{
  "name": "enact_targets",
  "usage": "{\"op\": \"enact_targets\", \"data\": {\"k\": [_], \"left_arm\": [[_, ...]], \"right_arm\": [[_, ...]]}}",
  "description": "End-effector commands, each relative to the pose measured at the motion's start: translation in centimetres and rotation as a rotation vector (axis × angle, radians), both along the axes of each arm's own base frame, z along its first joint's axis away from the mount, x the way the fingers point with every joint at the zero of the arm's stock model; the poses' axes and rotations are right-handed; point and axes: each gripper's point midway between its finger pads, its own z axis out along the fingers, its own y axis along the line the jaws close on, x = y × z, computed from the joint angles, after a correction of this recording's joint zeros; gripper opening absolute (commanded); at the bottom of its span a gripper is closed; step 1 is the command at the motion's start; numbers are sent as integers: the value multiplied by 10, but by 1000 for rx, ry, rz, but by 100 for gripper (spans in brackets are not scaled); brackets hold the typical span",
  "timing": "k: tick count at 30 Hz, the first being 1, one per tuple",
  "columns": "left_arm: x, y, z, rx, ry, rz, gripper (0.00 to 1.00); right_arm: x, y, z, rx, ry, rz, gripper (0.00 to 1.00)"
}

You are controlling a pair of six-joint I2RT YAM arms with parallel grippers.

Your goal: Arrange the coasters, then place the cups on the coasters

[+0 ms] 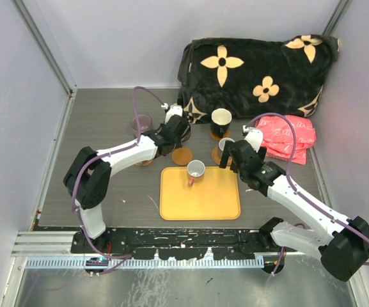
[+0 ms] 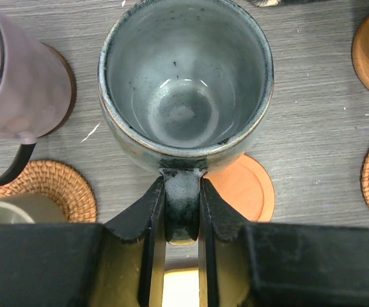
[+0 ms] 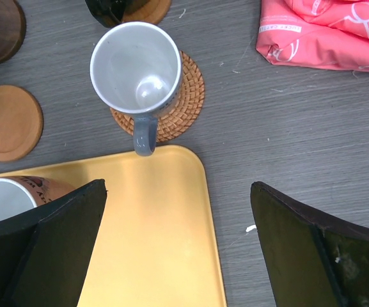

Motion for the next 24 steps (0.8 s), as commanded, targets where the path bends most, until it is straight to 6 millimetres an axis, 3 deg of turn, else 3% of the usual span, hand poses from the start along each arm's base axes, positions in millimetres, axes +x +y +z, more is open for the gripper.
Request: {"op": "enact_targets", "data": {"k": [1, 12, 24], "left_arm": [[43, -23, 63, -152, -198, 26, 0], [64, -25, 52, -153, -191, 50, 0], [68, -24, 44, -163, -174, 107, 0]], "right_arm": [[11, -2, 17, 7, -77, -18, 100], [12, -4, 13, -12, -62, -20, 100], [10, -7, 8, -17, -50, -23, 100]]}}
